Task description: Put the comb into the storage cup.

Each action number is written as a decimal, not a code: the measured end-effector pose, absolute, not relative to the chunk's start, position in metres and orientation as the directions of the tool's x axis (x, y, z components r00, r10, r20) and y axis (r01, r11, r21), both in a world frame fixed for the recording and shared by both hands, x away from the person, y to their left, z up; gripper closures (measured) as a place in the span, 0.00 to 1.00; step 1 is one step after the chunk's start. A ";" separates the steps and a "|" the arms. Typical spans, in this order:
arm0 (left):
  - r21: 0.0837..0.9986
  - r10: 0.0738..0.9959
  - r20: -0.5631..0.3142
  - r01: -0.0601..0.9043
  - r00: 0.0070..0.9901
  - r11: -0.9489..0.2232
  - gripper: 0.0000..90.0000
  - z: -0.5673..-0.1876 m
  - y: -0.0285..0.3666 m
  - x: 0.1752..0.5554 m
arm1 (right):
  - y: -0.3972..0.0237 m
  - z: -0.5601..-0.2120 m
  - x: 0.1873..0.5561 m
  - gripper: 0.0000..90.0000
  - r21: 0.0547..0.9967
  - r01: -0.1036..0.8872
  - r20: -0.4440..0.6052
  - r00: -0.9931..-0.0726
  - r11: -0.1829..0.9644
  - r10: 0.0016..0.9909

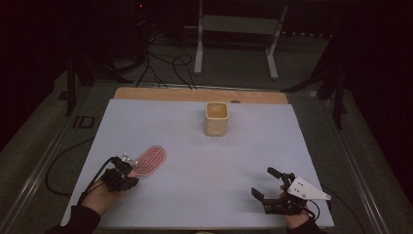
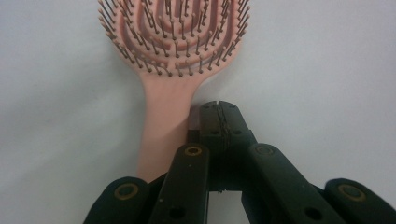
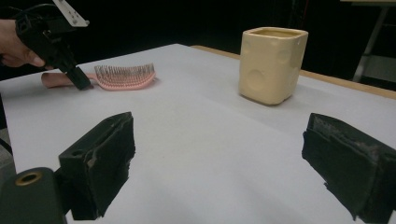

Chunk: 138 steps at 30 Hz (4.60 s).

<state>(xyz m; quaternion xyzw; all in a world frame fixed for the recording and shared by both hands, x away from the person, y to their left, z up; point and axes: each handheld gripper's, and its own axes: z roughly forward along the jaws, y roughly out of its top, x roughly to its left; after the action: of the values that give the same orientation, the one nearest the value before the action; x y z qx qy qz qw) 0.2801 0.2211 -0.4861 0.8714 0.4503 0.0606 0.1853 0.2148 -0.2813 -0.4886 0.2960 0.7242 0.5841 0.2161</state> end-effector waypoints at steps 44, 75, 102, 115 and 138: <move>0.281 0.745 -0.117 0.741 0.657 -0.610 0.17 -0.450 0.245 0.296 | -0.281 -0.490 0.216 0.10 0.973 0.179 0.032 -0.730 0.146 0.682; 0.175 0.746 -0.113 0.752 0.656 -0.635 0.11 -0.476 0.235 0.329 | -0.281 -0.489 0.215 0.10 0.973 0.175 0.029 -0.733 0.148 0.679; 0.148 0.740 -0.060 0.739 0.670 -0.658 0.60 -0.484 0.223 0.333 | -0.282 -0.489 0.215 0.10 0.975 0.174 0.033 -0.733 0.140 0.680; 0.113 0.730 -0.093 0.736 0.677 -0.668 0.73 -0.485 0.219 0.337 | -0.281 -0.489 0.215 0.10 0.974 0.174 0.029 -0.734 0.146 0.679; 0.130 0.741 -0.102 0.748 0.664 -0.651 0.79 -0.484 0.223 0.337 | -0.282 -0.489 0.215 0.10 0.974 0.176 0.032 -0.733 0.144 0.680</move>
<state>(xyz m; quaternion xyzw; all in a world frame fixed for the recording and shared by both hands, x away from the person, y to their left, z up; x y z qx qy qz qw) 0.3375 0.2229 -0.4838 0.9084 0.4097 -0.0197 0.0807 0.2148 -0.2819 -0.4894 0.2953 0.7250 0.5836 0.2158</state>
